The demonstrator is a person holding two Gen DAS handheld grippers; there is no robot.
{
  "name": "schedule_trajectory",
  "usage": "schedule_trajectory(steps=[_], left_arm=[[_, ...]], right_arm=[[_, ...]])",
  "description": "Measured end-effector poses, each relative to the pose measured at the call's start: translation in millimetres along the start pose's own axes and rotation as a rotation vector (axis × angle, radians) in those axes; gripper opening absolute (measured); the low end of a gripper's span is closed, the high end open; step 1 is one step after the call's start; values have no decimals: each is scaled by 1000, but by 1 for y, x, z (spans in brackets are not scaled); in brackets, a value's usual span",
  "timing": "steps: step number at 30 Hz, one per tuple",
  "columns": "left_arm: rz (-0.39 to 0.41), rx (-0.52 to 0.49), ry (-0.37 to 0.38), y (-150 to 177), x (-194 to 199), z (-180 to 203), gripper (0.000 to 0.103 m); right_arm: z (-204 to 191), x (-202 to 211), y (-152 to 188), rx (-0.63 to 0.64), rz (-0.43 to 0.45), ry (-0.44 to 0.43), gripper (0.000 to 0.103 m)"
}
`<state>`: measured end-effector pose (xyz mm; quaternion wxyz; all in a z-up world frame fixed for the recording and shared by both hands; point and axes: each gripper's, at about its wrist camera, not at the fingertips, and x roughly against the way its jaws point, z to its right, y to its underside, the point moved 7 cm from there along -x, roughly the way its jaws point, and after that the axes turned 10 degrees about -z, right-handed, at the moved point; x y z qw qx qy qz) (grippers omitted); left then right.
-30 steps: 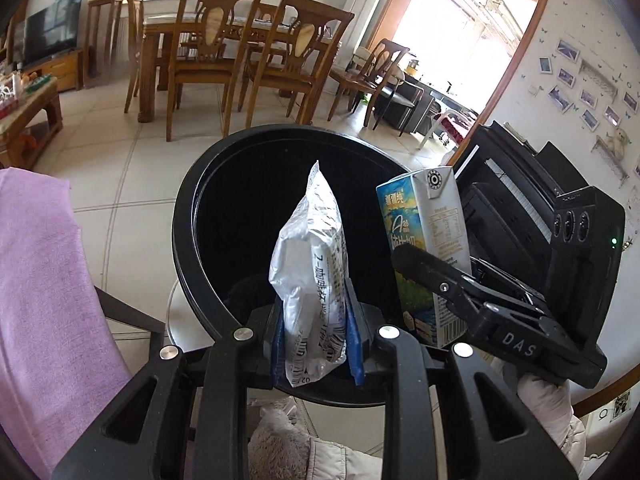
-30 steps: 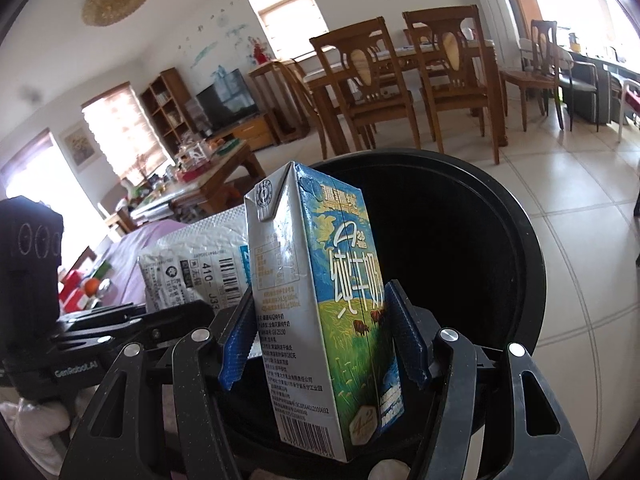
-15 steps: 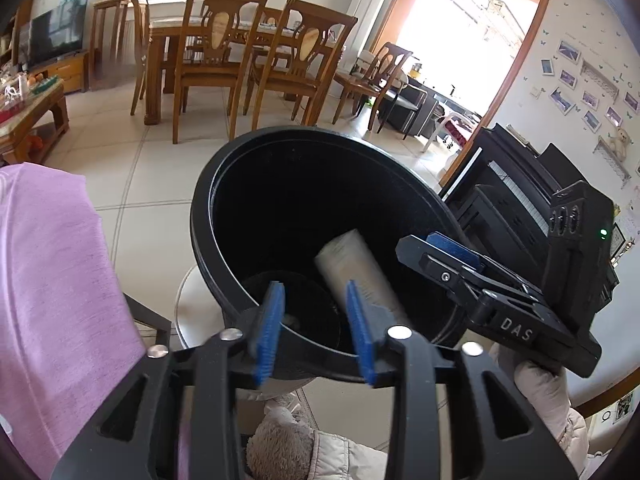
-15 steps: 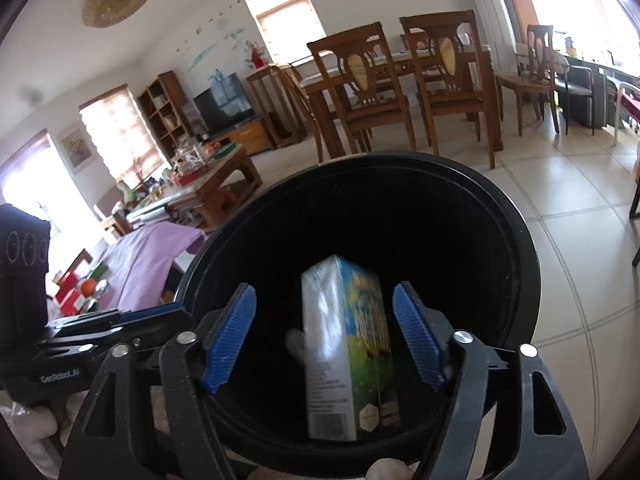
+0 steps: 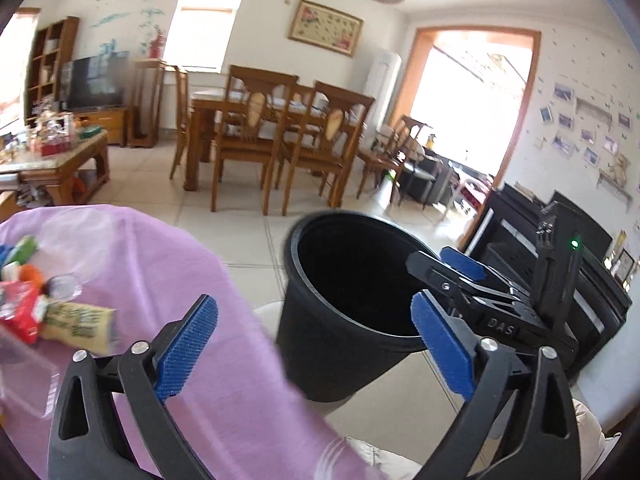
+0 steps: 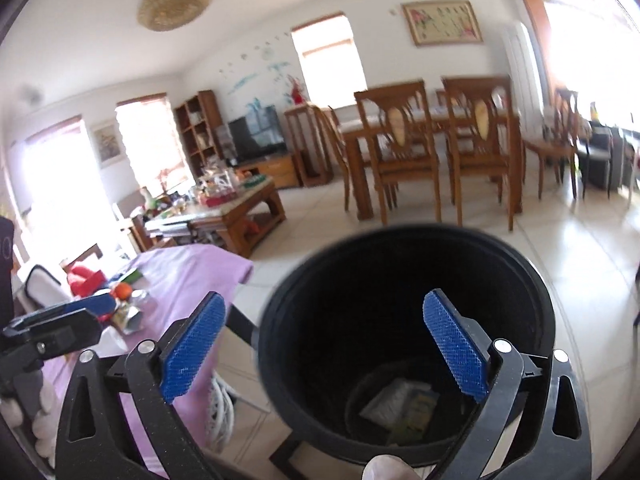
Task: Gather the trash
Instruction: 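Grasp the yellow wrapper with the left tool while the right tool grasps the clear plastic tray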
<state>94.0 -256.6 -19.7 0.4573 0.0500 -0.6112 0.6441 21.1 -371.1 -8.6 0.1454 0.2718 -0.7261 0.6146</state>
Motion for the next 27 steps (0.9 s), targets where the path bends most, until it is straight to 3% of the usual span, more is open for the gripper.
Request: schedule_trajectory(steps=[7, 14, 16, 20, 22, 24, 27], left_arm=[[87, 208, -82, 20, 72, -91, 98], [173, 463, -235, 58, 142, -205, 98], [177, 506, -299, 69, 154, -231, 98], [127, 565, -337, 77, 153, -264, 97], [88, 586, -329, 83, 150, -276, 97], [65, 607, -306, 85, 145, -284, 96], [38, 619, -280, 95, 146, -290, 96]], right_arm=[[-99, -11, -15, 145, 5, -128, 98], [-215, -36, -2, 329, -48, -261, 98], [-244, -43, 6, 370, -72, -293, 98], [-296, -57, 23, 458, -117, -336, 97], [-319, -64, 33, 519, -148, -334, 93], [-336, -73, 43, 581, -188, -322, 76], [-354, -91, 58, 639, -259, -314, 62]])
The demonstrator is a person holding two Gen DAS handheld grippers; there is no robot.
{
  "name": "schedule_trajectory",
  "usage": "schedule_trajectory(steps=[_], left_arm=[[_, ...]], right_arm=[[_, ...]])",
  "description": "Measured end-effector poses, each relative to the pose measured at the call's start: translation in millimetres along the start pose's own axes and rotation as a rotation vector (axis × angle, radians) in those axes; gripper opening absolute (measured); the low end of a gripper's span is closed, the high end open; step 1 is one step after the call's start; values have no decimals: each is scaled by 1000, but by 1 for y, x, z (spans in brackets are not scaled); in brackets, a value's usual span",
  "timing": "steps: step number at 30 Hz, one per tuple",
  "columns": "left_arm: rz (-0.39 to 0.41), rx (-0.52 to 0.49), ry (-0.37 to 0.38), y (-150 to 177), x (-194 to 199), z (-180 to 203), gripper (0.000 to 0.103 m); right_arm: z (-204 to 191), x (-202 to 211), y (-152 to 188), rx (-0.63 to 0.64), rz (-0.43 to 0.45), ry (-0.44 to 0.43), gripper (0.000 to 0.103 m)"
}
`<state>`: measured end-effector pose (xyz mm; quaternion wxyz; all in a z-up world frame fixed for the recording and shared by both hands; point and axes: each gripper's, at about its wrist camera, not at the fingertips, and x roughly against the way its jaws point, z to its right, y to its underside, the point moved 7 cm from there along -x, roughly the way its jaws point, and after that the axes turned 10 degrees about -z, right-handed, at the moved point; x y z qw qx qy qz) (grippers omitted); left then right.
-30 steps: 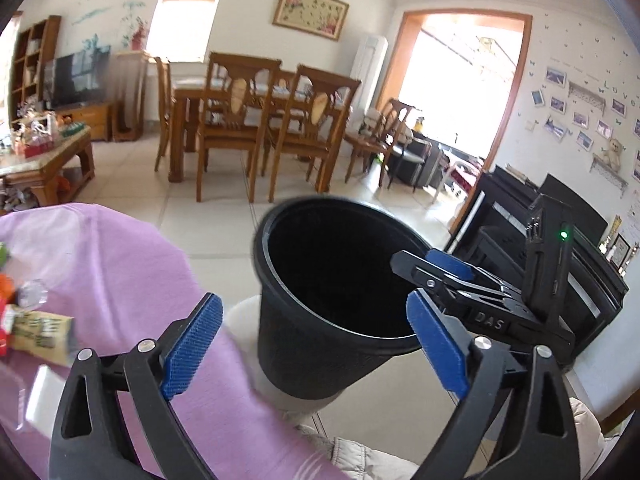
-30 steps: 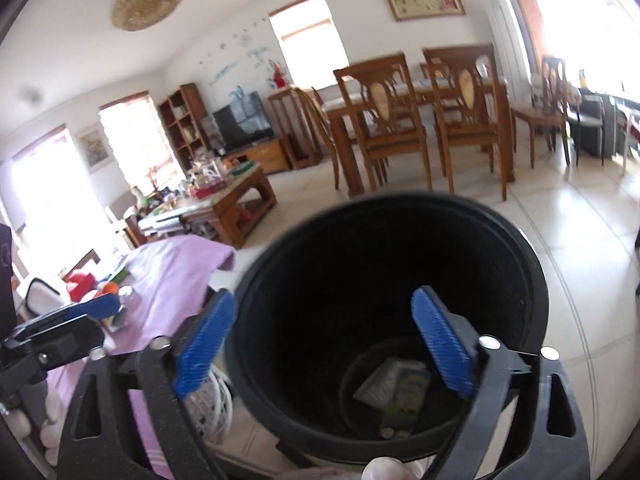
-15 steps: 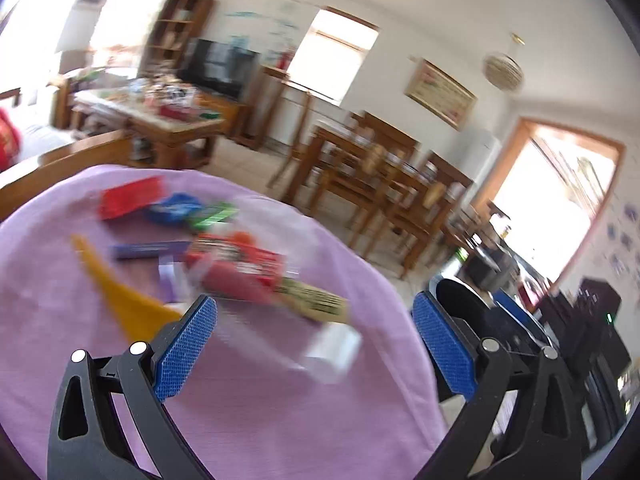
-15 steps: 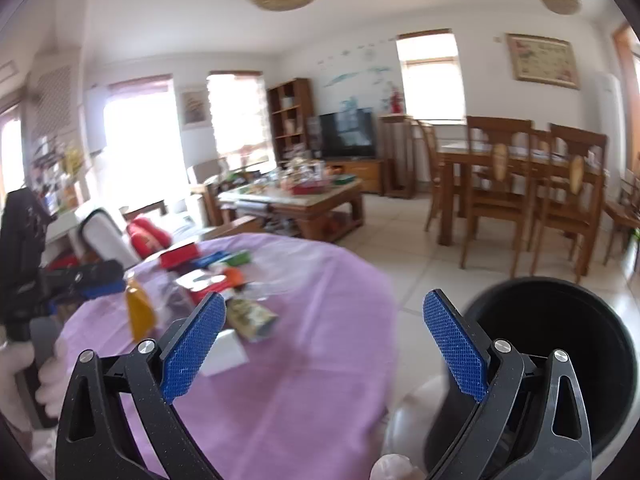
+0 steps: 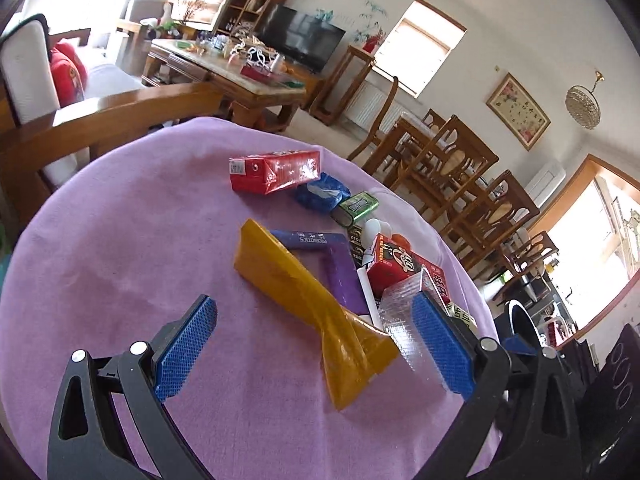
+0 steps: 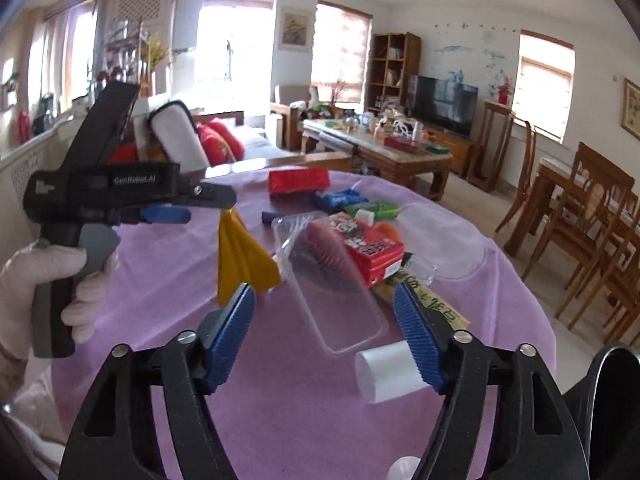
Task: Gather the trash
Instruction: 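Grasp the yellow wrapper with the left tool while the right tool grasps the clear plastic tray, then carry the yellow wrapper and clear tray with both tools over the bin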
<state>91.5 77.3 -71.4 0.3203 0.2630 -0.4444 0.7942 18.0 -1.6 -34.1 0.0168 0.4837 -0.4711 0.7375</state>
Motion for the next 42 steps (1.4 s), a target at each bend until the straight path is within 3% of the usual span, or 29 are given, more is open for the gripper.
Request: schedule_trajectory(steps=[2, 5, 12, 15, 18, 22, 32, 42], left_arm=[[-21, -4, -19, 1, -8, 0, 94], [-74, 15, -19, 2, -23, -5, 79], [-133, 29, -7, 6, -36, -11, 56], [-128, 27, 1, 7, -31, -10, 48], [-118, 24, 19, 5, -26, -10, 32], [-97, 11, 23, 6, -17, -9, 21], [-1, -72, 50, 3, 18, 12, 19], [58, -231, 58, 5, 38, 83, 19]], right_arm=[[-1, -10, 4, 18, -36, -6, 57], [-7, -25, -2, 40, -71, -8, 48], [-11, -53, -8, 56, -166, -26, 14], [-9, -58, -9, 42, -183, -39, 12], [-6, -58, -9, 26, -190, -60, 9], [-7, -55, -10, 9, -180, -81, 7], [-11, -15, -17, -35, -69, -160, 4], [29, 45, -18, -171, 76, -228, 4]])
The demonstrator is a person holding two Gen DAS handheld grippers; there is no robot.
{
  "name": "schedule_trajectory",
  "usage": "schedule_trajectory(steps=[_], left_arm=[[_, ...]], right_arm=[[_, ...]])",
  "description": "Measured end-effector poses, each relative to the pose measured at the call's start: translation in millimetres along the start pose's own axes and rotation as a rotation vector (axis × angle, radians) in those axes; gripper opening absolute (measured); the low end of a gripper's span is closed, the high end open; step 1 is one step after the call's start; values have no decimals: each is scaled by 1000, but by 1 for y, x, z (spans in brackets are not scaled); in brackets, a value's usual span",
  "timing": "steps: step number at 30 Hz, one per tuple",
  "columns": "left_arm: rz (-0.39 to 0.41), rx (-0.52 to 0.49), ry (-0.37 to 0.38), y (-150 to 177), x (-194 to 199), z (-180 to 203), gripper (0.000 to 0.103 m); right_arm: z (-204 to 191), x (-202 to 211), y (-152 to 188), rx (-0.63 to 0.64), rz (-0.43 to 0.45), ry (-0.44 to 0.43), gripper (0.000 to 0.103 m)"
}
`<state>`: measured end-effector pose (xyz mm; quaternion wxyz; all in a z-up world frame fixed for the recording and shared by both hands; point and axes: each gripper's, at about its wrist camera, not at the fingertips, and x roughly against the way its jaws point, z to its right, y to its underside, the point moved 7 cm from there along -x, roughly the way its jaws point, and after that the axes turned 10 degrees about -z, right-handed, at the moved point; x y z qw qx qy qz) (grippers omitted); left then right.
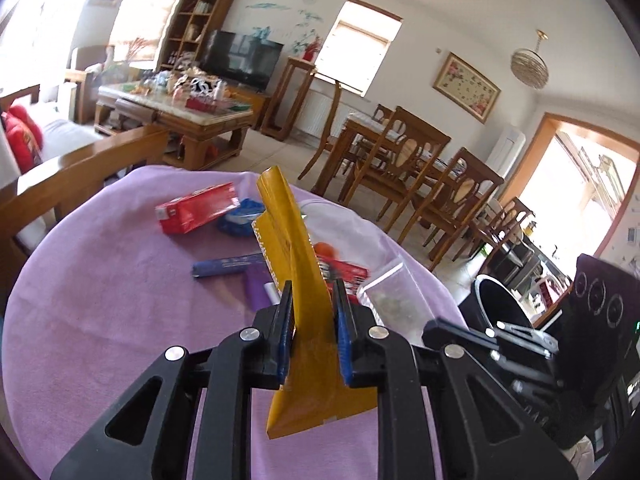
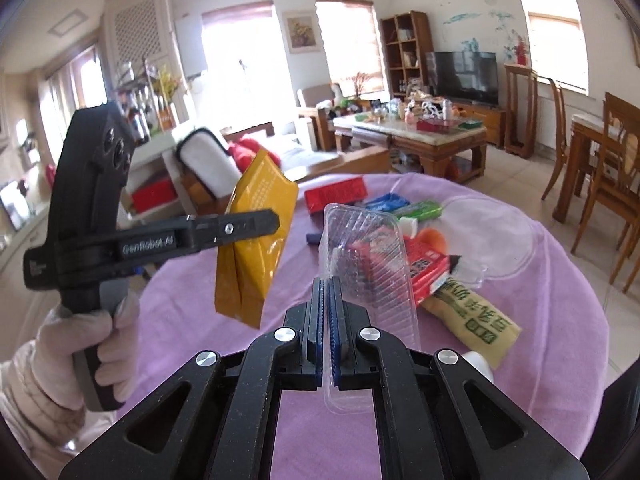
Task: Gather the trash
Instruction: 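Carry the yellow wrapper and clear tray with both tools over the bin, then open both tools to drop the wrapper and tray into the bin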
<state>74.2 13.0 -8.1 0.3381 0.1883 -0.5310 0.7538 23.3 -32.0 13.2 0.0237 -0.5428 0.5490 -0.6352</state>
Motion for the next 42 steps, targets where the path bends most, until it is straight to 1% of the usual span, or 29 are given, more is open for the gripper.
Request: schedule_trajectory(steps=[2, 6, 13, 21, 25, 28, 32, 35, 38, 42], left_arm=[[3, -39, 0, 1, -1, 18, 19], [4, -133, 15, 2, -10, 62, 19], [-17, -273, 88, 9, -37, 142, 19], [-35, -369, 188, 15, -71, 213, 19], [-51, -412, 256, 20, -93, 254, 19], [-72, -431, 313, 25, -111, 278, 19], [-101, -463, 355, 33, -138, 307, 19], [-129, -467, 380, 38, -160, 326, 19], [-160, -465, 398, 42, -182, 341, 19], [-202, -498, 389, 56, -207, 358, 19]], right_arm=[[12, 21, 1, -29, 45, 9, 4], [43, 70, 10, -80, 127, 61, 4], [106, 142, 42, -191, 210, 165, 4], [172, 206, 97, -314, 270, 261, 4], [204, 235, 127, -381, 295, 310, 4], [231, 254, 151, -442, 311, 348, 4], [260, 263, 185, -511, 304, 383, 4], [275, 263, 206, -553, 297, 402, 4], [285, 261, 220, -593, 295, 409, 4], [293, 255, 231, -628, 289, 411, 4]])
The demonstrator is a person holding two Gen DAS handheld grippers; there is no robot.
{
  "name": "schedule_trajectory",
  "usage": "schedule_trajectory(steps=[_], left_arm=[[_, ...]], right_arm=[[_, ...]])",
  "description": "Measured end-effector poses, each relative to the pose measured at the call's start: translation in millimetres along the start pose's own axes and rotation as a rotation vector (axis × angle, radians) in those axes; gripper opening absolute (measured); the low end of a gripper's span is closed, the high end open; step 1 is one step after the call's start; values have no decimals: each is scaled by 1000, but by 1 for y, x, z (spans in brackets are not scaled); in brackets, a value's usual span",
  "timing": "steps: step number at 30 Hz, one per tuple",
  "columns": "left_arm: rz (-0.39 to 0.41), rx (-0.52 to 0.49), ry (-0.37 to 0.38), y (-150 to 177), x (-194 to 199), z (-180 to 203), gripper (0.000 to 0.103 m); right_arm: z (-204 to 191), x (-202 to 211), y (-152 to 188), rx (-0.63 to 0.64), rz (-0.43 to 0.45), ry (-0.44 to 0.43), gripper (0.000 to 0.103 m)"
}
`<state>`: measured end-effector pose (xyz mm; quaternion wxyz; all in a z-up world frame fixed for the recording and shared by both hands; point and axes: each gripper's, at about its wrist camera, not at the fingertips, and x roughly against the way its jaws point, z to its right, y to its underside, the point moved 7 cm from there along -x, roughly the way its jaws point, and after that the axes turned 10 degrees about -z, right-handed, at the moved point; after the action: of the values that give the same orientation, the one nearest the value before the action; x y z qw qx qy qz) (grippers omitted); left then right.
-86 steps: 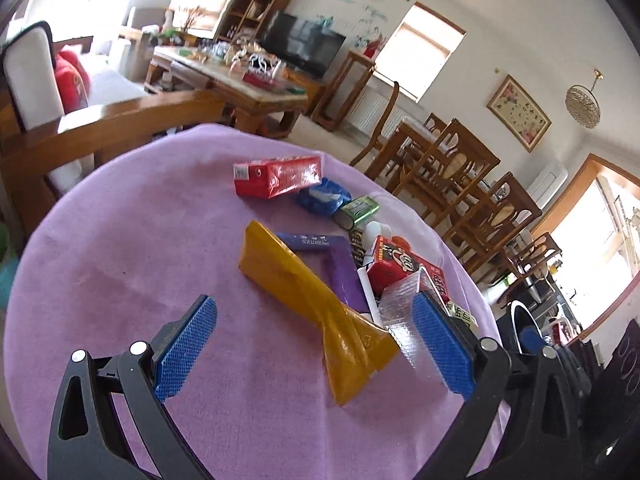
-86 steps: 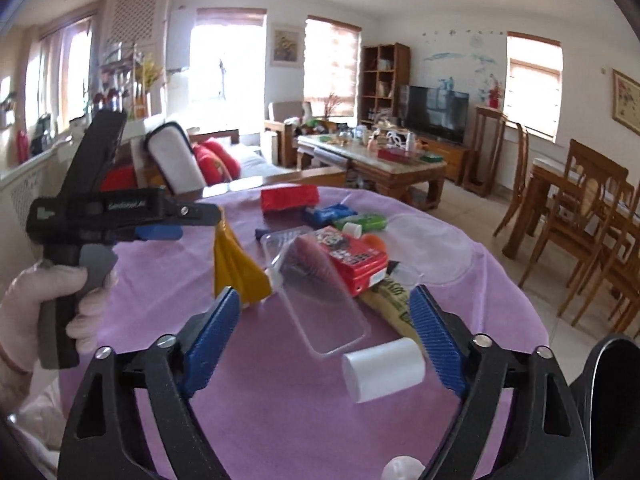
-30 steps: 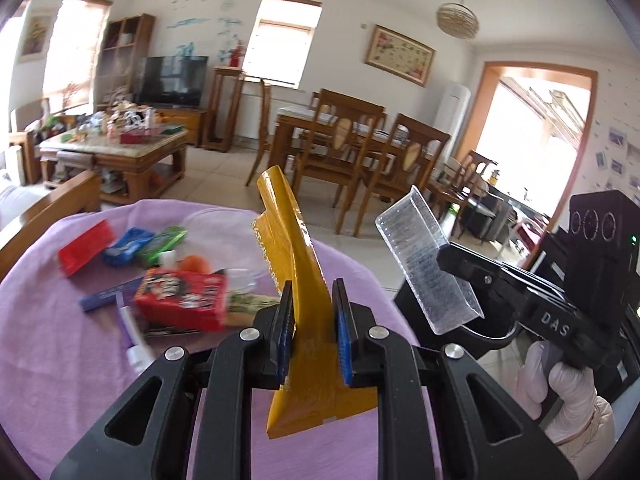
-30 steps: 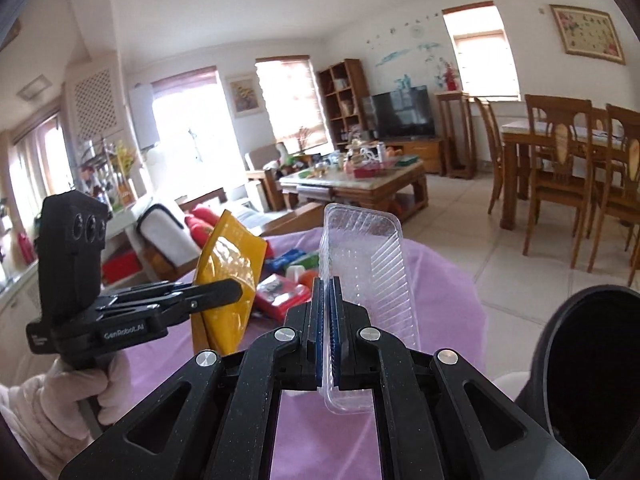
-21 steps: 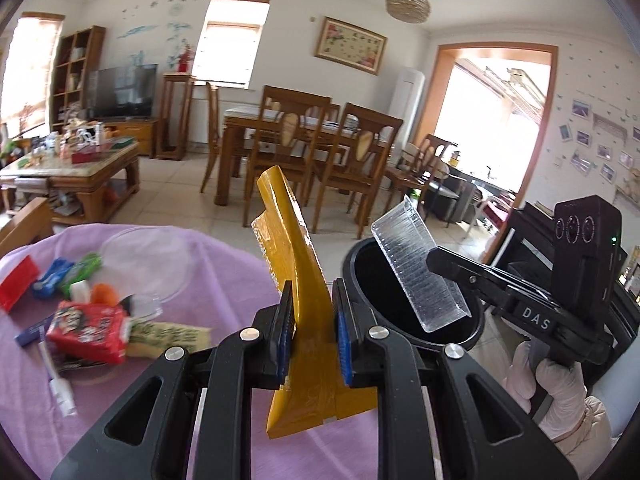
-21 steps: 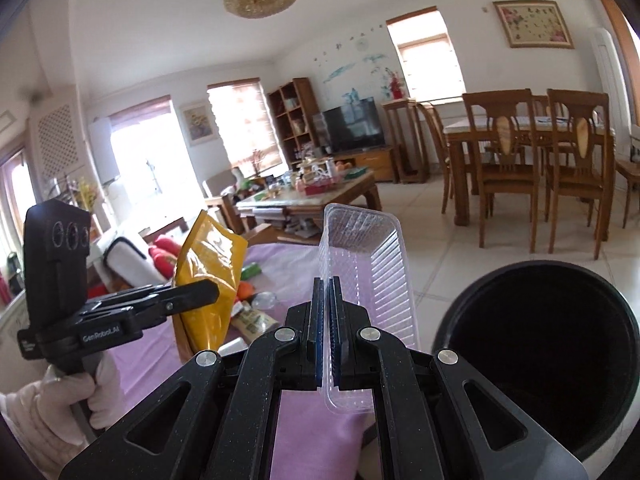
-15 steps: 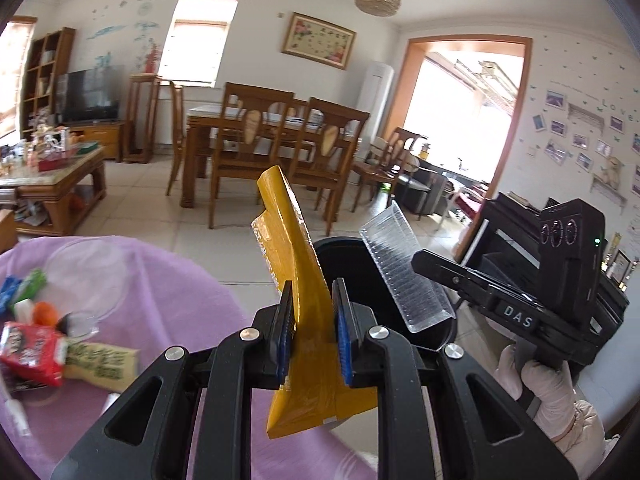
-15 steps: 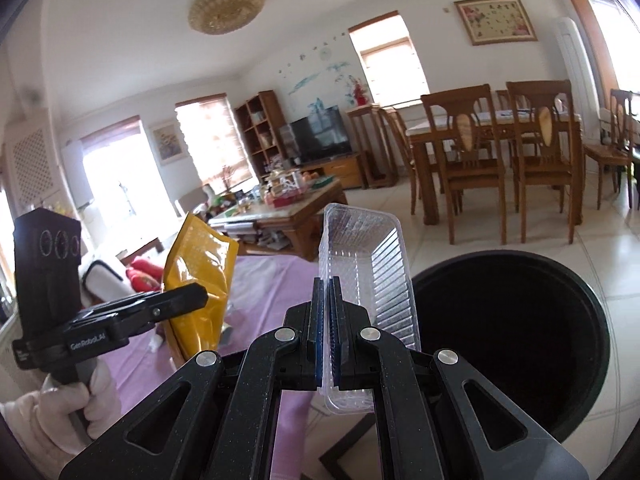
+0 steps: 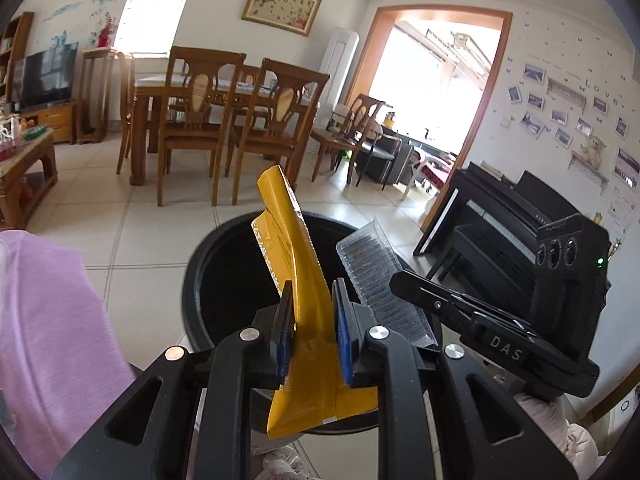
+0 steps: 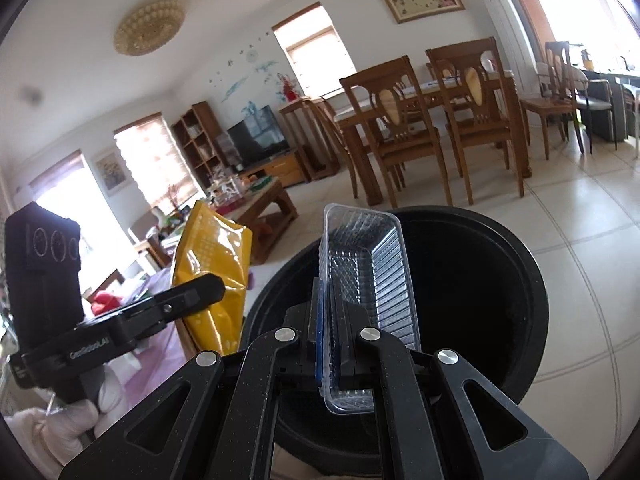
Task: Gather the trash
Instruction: 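Open both tools to drop the wrapper and tray into the bin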
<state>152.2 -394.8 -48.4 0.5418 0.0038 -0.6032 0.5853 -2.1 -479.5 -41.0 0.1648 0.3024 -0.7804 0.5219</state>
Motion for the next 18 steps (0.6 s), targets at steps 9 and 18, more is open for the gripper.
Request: schedule_trajectory(steps=[9, 18], left_arm=[[-66, -62, -22, 13, -23, 7, 22], [-64, -79, -85, 15, -13, 8, 60]], right_arm=[[15, -11, 5, -31, -15, 5, 4], [13, -23, -5, -50, -28, 26, 22]])
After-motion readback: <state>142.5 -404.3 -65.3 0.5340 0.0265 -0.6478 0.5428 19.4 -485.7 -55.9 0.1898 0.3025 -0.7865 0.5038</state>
